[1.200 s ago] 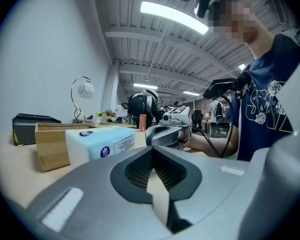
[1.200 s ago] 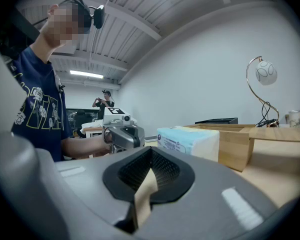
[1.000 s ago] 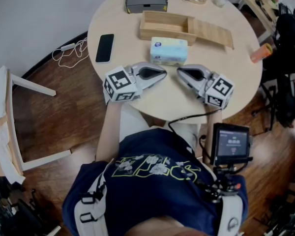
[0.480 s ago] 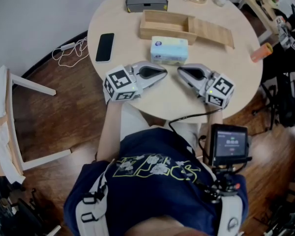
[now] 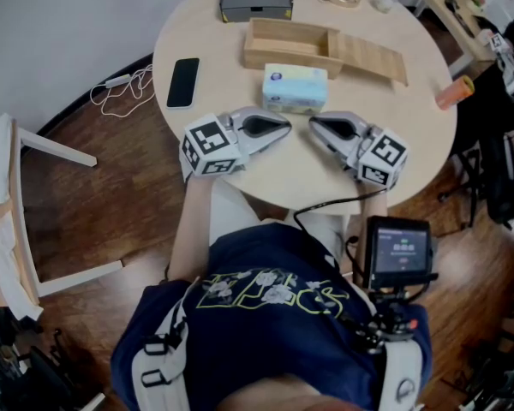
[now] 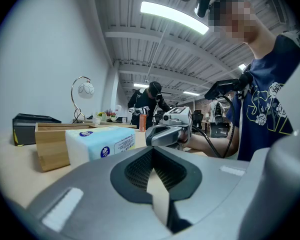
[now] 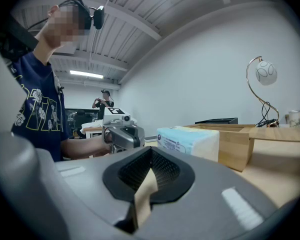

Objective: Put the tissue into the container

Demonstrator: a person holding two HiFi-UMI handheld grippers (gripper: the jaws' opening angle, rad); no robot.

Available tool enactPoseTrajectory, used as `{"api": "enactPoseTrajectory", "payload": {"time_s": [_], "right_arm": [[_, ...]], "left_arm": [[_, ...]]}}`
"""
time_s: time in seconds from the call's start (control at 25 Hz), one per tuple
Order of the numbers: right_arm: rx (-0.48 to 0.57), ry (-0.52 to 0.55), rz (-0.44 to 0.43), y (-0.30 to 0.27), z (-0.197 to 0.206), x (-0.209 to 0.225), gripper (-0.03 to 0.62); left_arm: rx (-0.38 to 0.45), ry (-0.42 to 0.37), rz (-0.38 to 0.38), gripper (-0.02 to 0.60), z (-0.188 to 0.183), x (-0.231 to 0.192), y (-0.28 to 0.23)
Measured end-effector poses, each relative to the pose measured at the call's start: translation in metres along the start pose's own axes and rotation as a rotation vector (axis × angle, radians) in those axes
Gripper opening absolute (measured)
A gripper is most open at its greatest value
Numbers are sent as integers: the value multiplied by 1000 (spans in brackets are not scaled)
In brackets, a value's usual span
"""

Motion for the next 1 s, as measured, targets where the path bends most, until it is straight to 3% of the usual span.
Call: {"api": "enactPoseTrajectory", "payload": {"time_s": [1.0], "right_arm": [[-1,5,0,0,-2,0,0]], "left_arm": [[9,8,-1,3,-2,1,0]]}}
Point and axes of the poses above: the fingertips, and each gripper's own axes: y backward along the fingers, x to its right, z out of its underside, the point moved 7 cm from there along y, backward along the fingers, and after that the axes turned 5 degrees about -z, right-handed, at the moved point
